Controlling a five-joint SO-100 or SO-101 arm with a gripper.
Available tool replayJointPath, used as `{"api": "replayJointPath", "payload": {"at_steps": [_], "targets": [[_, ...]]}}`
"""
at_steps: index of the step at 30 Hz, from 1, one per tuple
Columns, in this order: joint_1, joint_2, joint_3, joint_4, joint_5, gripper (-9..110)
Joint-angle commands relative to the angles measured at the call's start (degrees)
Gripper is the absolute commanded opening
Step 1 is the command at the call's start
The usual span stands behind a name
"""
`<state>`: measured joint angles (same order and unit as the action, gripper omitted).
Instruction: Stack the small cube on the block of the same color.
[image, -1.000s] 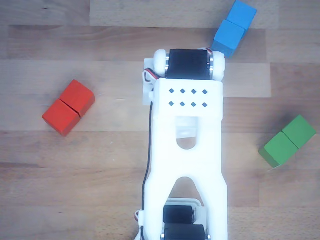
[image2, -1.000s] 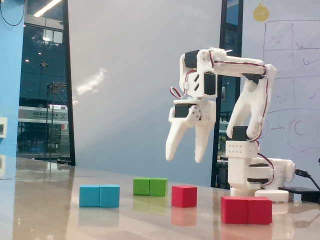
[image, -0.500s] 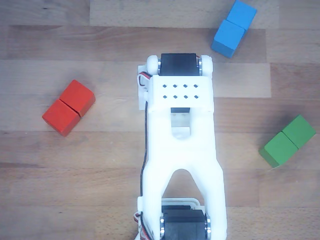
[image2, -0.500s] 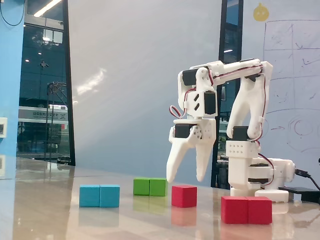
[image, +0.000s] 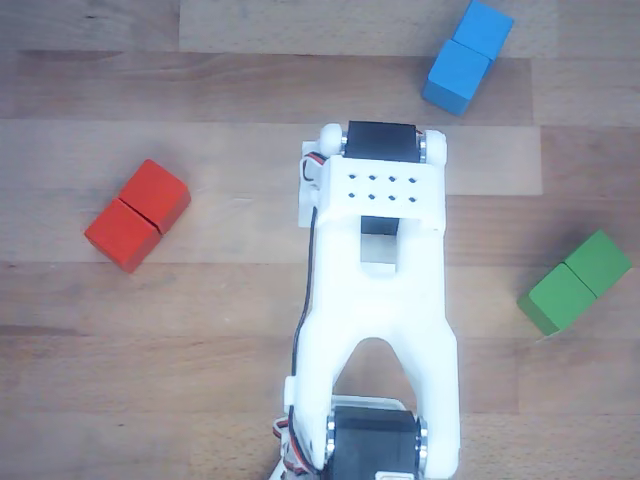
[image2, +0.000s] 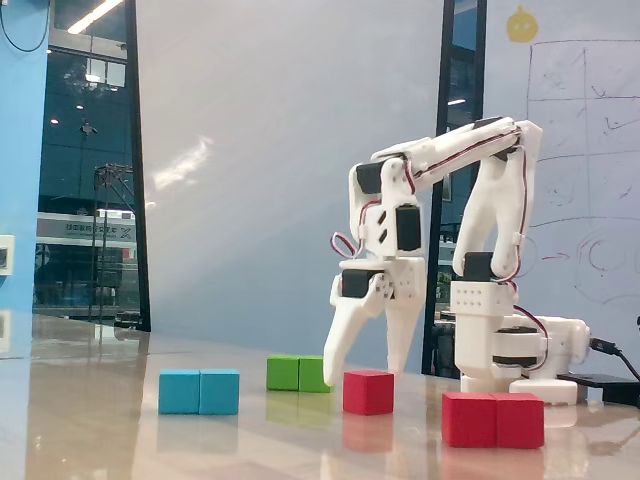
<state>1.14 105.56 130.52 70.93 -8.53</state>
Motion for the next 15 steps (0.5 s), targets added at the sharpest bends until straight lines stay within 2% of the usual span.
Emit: {"api": "replayJointPath", "payload": {"at_steps": [1,15], "targets": [[0.7,-0.18,-0.26,-1.93,-0.44,37],[0.53,-0.62,-0.26,-2.29,-0.35,37]]}}
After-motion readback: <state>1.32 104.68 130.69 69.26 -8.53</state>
